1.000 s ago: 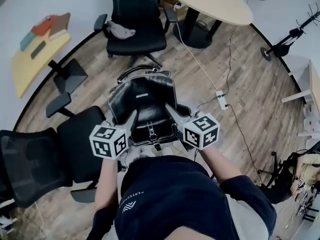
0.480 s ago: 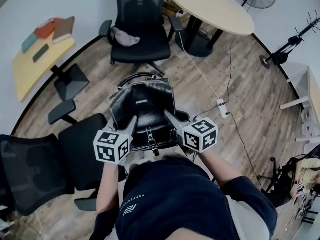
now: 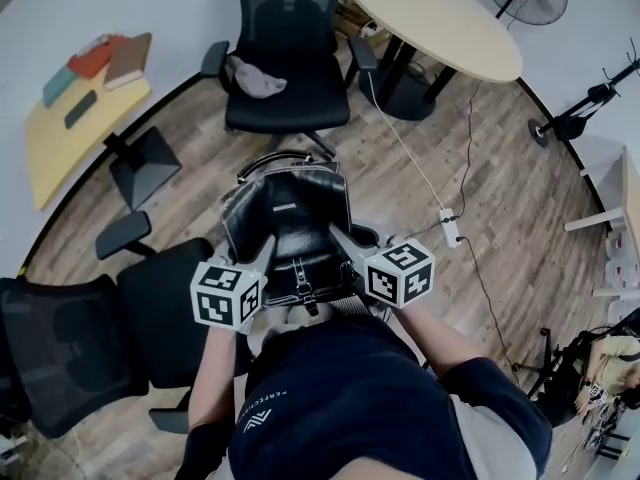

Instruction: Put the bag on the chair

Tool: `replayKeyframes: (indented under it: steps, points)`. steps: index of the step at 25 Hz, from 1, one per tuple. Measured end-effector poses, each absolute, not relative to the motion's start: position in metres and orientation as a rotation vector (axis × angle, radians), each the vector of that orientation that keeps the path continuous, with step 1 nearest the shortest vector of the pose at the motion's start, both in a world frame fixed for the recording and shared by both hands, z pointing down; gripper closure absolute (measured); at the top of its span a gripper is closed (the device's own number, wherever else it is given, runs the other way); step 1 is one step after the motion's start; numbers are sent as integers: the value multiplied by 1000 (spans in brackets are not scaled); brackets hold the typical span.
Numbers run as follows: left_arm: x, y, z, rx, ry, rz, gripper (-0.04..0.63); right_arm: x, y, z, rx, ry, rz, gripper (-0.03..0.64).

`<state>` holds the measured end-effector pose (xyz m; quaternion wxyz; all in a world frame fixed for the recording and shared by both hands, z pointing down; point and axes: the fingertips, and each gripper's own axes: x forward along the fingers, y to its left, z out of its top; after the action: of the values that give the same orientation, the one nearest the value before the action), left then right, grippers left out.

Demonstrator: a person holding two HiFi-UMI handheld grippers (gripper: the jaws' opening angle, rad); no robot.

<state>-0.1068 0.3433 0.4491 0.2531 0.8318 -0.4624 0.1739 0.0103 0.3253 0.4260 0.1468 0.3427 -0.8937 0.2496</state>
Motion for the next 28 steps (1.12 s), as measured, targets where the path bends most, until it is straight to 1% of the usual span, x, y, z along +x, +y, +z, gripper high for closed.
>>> replayKeyframes:
  steps: [5, 17, 28]
  points:
    - [-103, 289, 451, 2240, -1307, 473, 506, 14, 268, 430, 937, -2599, 718, 584]
    - [-63, 156, 446, 2177, -1376, 448, 505, 53, 128, 424, 830, -2614, 700, 586]
    - [-37, 95, 448, 2154, -1415, 453, 505, 78, 64, 428, 790, -2631, 695, 586]
